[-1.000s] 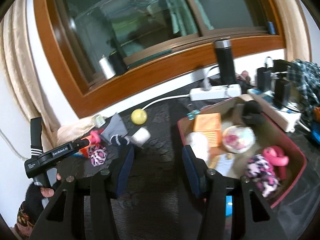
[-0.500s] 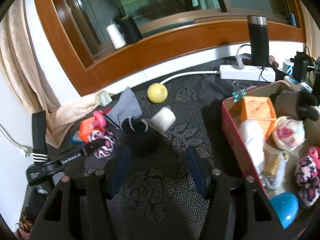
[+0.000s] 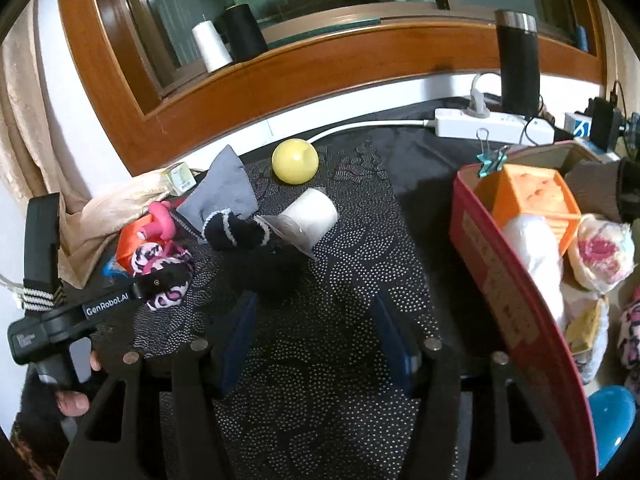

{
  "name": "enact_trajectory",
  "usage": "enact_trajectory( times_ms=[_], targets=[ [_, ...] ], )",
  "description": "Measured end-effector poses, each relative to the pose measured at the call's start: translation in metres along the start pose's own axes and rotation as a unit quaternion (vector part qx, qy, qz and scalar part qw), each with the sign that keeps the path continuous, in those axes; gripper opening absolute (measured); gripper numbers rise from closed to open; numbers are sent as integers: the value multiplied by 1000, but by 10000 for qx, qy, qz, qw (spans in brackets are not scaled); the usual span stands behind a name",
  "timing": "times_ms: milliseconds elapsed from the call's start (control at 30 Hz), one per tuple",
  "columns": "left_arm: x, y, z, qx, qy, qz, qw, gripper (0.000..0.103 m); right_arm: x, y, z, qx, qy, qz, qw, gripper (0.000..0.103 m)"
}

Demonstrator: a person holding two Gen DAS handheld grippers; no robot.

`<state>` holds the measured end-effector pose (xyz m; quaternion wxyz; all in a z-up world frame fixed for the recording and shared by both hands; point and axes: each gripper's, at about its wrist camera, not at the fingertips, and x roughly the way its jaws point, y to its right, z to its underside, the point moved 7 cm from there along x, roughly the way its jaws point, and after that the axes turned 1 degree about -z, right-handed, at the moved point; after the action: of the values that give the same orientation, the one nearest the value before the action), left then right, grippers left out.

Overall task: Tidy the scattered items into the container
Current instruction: 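Grasp leopard-print sock with left tool while right tool grasps black fuzzy sock, then carry black fuzzy sock into red box with right tool while left holds leopard sock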

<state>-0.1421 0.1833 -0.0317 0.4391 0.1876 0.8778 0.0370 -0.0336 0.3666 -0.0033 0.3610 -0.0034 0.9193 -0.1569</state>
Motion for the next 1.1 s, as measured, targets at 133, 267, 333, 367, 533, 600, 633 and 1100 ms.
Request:
enact_trajectory(
  times_ms=[133,267,333,367,533,600,633,1100],
  targets=[
    [-7,-4,-4,-97,118,-21,9999,45,3,-4,-2,19,-80,-167,9998,63],
    [-12,-5,-7,-127,182,-86,9997,45,16,-12,-6,-49,-317,-331,9989,63],
    [-14,-5,-8,-116,206,-110,9997,45,22,-19,-9,-168,-371,-329,9986,63],
    [-15,-5,-8,-111,214,-122,9996,45,25,-23,-12,-252,-389,-328,9984,63],
    [-13,-10,-8,-159,179,-188,9995,45,44,-36,-21,-339,-438,-371,9978,63],
    [-12,-10,-7,-166,159,-204,9995,45,52,-37,-21,-305,-483,-377,9977,63],
    [-11,-10,-7,-164,152,-210,9995,45,56,-38,-21,-287,-505,-379,9976,63],
    [-13,-4,-4,-101,178,-203,9996,45,46,-48,-10,-536,-498,-460,9963,48]
  ],
)
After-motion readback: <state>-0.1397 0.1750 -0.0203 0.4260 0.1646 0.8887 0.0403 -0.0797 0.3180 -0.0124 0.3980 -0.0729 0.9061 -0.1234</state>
